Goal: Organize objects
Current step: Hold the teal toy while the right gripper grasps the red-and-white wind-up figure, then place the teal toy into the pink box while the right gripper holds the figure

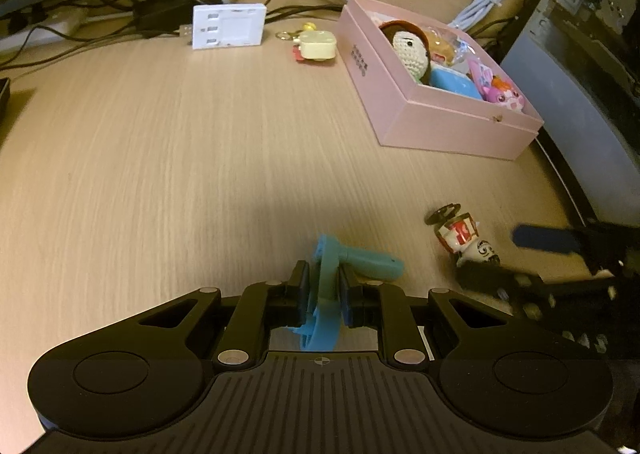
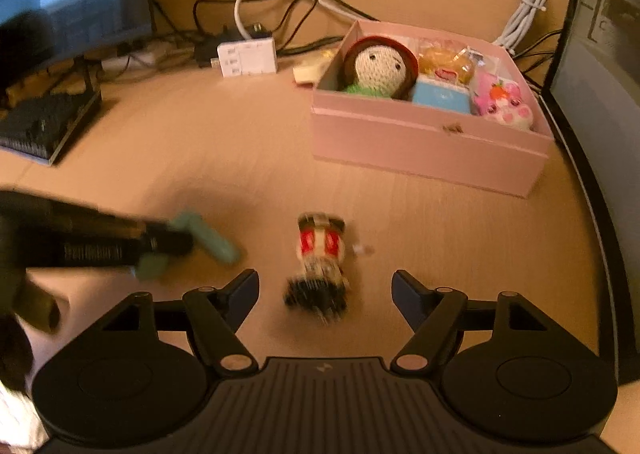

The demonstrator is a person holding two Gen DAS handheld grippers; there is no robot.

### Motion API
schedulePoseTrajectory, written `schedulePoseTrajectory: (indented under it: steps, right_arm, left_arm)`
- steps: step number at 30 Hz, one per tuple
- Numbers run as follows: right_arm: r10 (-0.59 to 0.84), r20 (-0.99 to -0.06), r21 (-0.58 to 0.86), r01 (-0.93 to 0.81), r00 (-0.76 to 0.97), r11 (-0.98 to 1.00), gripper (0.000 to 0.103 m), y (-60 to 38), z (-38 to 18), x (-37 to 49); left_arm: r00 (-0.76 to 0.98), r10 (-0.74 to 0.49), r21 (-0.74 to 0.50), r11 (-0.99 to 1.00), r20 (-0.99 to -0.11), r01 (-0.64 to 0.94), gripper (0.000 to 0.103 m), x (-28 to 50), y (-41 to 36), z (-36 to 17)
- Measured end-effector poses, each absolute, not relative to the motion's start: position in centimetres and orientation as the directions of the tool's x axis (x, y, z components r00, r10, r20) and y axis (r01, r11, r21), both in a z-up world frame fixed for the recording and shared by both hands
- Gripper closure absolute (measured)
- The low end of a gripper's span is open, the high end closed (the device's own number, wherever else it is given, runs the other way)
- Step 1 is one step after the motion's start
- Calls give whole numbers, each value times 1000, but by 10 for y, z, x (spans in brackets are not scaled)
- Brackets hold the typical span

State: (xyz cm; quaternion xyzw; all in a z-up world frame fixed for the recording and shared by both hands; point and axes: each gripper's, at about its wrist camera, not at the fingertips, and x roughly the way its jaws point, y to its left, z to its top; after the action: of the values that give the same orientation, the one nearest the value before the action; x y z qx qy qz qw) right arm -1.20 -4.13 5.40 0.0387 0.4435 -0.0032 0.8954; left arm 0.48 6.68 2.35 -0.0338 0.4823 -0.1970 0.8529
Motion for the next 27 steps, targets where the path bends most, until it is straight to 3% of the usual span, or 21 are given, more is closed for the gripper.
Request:
schedulePoseTrajectory:
  steps: [2,6,8,20,27]
  right_arm:
    - [20,-804,57,44,594,997,33,-37,48,1]
    - [8,-828,11,1,560,1000,63,-26,36,10]
    - [-5,-823,-25,-29,568,999,72,-21,37,4]
    - [-23,-763,47,91,646,995,73,-71,89,-52]
    - [-35,-704,109,157,709,982,73,-102,99,-70]
  left_arm:
    - [454,-372,-255,920,-810,299,84,6,67,24]
    - [448,-376,-260,918,-811,301,84,8,67,24]
    - [449,-377,-261,918,-810,300,84,8,67,24]
    - [458,-420,-250,888,-783,385,90,4,67,30]
    - [487,-546,-309,818,-681,485,95,22,42,100]
